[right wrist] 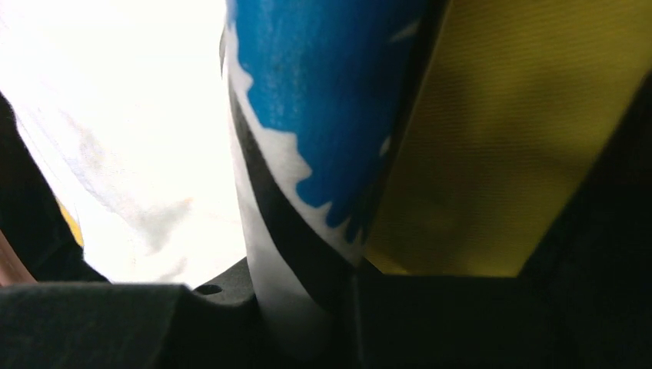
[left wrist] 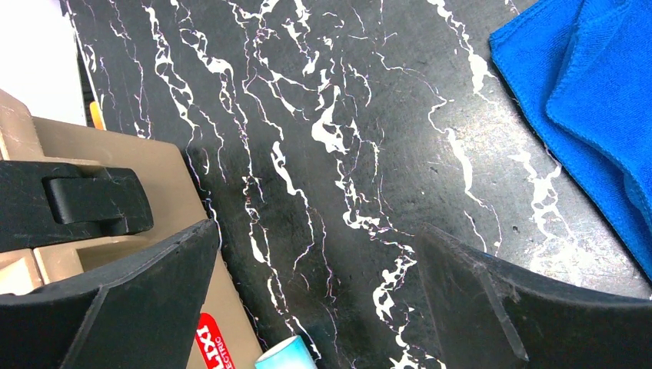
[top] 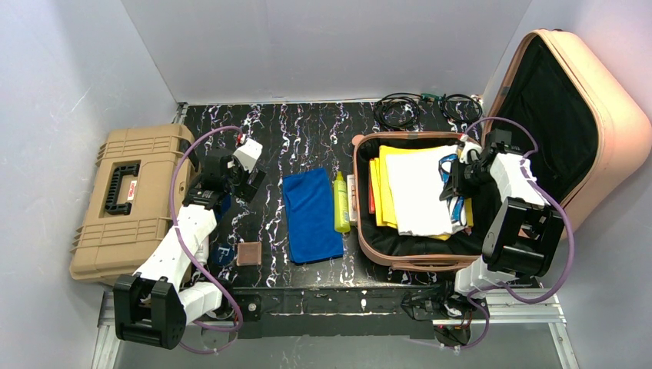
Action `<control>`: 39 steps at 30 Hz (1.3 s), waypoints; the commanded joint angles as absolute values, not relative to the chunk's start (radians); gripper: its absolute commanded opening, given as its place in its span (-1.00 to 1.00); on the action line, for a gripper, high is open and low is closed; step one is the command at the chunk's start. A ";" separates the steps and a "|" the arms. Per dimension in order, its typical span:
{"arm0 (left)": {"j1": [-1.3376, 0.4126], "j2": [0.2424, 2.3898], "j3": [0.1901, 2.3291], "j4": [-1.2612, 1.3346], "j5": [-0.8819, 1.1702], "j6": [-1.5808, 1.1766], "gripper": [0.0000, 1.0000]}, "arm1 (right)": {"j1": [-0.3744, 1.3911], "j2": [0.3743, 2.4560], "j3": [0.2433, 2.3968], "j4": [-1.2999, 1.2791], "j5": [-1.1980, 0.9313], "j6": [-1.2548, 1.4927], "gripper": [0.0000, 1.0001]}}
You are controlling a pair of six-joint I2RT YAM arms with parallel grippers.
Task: Pack the luggage
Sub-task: Place the clothes in the luggage.
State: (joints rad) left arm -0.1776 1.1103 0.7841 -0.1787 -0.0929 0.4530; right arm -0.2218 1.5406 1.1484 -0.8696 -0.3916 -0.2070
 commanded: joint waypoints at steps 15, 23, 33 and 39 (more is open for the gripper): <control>-0.170 1.103 0.792 -0.169 -0.082 0.455 0.97 | -0.275 1.565 1.086 -0.630 -0.363 -0.050 -0.97; -0.170 1.088 0.781 -0.172 -0.083 0.458 0.97 | -0.276 1.549 1.089 -0.573 -0.341 0.030 -0.97; -0.170 1.091 0.771 -0.158 -0.080 0.461 0.97 | -0.276 1.473 1.183 -0.692 -0.144 -0.100 0.30; -0.171 1.086 0.773 -0.167 -0.076 0.455 0.97 | -0.276 1.437 1.294 -0.728 -0.080 -0.152 0.42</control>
